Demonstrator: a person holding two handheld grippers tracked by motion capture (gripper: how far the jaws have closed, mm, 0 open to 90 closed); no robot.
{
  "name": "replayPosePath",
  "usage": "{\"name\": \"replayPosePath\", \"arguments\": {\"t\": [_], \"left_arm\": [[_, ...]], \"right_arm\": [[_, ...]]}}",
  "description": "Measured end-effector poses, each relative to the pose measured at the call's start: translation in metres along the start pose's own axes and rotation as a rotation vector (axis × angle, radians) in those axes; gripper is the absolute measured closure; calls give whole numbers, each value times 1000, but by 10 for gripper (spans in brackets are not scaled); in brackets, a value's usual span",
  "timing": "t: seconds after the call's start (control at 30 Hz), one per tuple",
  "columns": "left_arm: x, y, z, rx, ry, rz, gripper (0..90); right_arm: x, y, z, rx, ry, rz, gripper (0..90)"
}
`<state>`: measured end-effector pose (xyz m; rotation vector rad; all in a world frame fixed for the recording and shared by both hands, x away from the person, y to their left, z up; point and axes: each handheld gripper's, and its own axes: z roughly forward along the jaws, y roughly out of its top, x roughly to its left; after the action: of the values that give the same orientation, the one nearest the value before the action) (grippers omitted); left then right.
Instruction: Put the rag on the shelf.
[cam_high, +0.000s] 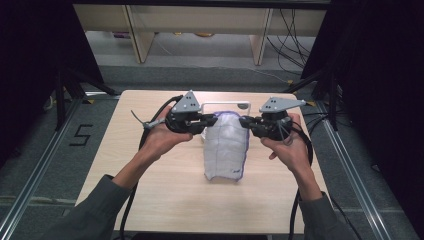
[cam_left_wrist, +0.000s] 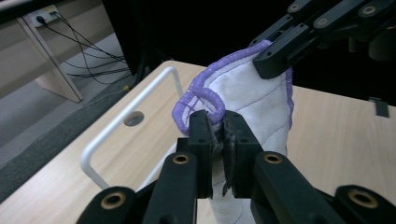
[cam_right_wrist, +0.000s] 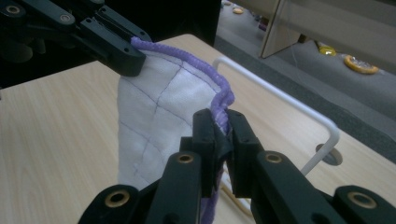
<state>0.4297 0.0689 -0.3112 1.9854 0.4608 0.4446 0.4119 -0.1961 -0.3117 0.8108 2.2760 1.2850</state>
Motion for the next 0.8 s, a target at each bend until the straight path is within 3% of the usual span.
{"name": "replayPosePath", "arguments": {"t": [0.07, 0.1, 0.2, 0.3, 0.57, 0.6, 0.67, 0.8], "left_arm": [[6, 5, 1, -4, 19, -6, 826], [8, 6, 2, -6, 24, -13, 826], [13, 9, 3, -12, 30, -17, 826], [17, 11, 4, -12, 37, -27, 827], [26, 25, 2, -21, 61, -26, 827], [27, 27, 2, -19, 65, -25, 827], [31, 31, 3, -23, 78, -31, 827], [37, 36, 2, -17, 87, -20, 828]], "right_arm": [[-5, 6, 0, -9, -1, -18, 841], [-6, 8, 0, -14, -10, 4, 841], [-14, 15, 0, -12, -23, -10, 841], [-17, 19, 0, -18, -16, 14, 842], [-28, 34, 2, -33, -27, 14, 843], [-28, 35, 3, -35, -28, 32, 844], [-32, 39, 4, -49, -34, 18, 844], [-38, 48, 7, -53, -38, 46, 846]]}}
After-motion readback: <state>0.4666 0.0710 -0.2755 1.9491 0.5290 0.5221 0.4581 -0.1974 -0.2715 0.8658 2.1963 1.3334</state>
